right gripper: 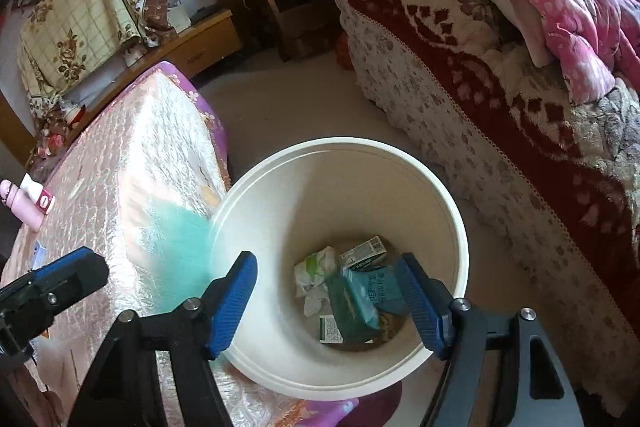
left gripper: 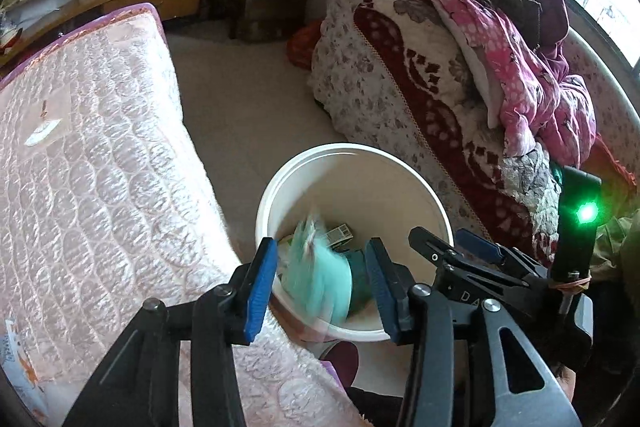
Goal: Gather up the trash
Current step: 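Carry the cloth and packet over the white bucket and open both tools, then move both open tools back to the trash on the mattress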
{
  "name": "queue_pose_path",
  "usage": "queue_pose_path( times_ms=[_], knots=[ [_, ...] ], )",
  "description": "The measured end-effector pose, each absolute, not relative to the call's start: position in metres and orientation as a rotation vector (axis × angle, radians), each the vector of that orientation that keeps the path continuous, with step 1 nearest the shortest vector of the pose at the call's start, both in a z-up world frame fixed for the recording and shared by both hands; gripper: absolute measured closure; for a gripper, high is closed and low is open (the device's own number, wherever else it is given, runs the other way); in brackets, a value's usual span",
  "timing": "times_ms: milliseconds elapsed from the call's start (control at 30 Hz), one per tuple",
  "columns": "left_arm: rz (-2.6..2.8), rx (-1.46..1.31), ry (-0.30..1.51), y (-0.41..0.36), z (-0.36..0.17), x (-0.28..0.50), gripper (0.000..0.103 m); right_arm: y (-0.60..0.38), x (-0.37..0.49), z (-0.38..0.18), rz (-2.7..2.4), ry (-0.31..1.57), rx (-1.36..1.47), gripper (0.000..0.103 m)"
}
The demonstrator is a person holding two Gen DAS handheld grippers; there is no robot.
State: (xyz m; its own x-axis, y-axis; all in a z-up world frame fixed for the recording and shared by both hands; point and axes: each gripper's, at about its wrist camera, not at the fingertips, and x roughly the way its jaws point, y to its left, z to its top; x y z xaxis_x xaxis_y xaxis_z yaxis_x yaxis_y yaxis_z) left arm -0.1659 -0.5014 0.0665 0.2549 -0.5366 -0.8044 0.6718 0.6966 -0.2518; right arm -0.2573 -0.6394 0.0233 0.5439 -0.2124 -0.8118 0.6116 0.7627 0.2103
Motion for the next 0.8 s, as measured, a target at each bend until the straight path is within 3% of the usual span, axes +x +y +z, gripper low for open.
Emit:
queue_pose_path(
  times_ms=[333, 800],
  knots=[
    [-0.748, 0.195, 0.927, -0.462, 0.092, -0.175, 0.055, -0.615, -0.250, 0.031, -0.489, 0.860, 0.414, 0.028],
    [-0.617, 0.167, 0.845, -0.379, 0.117, -0.162, 0.044, -0.554, -0.236, 0.071, -0.412, 0.816, 0.337, 0.028]
  ],
)
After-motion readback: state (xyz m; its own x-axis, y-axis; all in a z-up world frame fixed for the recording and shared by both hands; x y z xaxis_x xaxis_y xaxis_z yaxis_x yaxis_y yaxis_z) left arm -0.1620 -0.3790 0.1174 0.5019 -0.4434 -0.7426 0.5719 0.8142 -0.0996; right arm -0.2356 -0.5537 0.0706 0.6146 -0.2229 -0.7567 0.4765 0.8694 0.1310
